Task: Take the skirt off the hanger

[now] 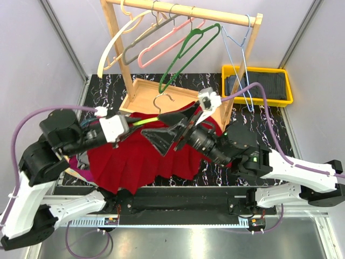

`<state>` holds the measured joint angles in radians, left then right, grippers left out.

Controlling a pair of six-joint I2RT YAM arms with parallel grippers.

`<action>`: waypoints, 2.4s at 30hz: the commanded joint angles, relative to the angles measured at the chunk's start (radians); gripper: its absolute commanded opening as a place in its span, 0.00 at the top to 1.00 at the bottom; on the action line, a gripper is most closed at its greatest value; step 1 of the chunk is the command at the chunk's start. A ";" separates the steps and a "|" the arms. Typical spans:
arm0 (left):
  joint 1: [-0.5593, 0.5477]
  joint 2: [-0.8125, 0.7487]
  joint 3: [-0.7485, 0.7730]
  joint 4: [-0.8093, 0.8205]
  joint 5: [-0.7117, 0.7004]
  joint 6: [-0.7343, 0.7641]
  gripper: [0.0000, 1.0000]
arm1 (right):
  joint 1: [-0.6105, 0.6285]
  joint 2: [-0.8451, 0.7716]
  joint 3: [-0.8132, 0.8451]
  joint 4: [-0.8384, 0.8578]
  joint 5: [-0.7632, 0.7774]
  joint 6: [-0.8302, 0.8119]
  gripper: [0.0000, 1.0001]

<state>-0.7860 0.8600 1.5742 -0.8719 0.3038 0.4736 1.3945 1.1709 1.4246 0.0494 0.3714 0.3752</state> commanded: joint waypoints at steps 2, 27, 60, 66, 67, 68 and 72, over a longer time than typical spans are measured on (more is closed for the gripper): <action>-0.004 0.048 0.098 0.257 0.014 -0.043 1.00 | 0.009 0.003 -0.044 0.043 -0.037 0.013 0.00; -0.004 -0.006 0.027 0.235 -0.009 -0.078 1.00 | 0.009 -0.059 0.008 0.001 0.084 -0.168 0.00; -0.004 0.027 0.092 0.183 0.103 -0.128 1.00 | -0.164 0.107 0.140 0.092 -0.055 -0.202 0.46; -0.004 0.001 0.037 0.186 0.093 -0.119 1.00 | -0.166 0.111 0.146 0.129 -0.078 -0.205 0.95; -0.002 -0.006 0.027 0.188 0.090 -0.118 1.00 | -0.167 0.111 0.143 0.133 -0.080 -0.206 1.00; -0.002 -0.012 0.014 0.186 0.090 -0.115 1.00 | -0.167 0.113 0.142 0.133 -0.084 -0.206 1.00; -0.004 -0.018 -0.003 0.191 0.090 -0.104 0.92 | -0.166 0.108 0.137 0.133 -0.097 -0.206 1.00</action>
<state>-0.7868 0.8448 1.5784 -0.8204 0.4023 0.4244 1.2491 1.2766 1.5227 0.0673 0.1638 0.2073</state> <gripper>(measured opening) 0.198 0.033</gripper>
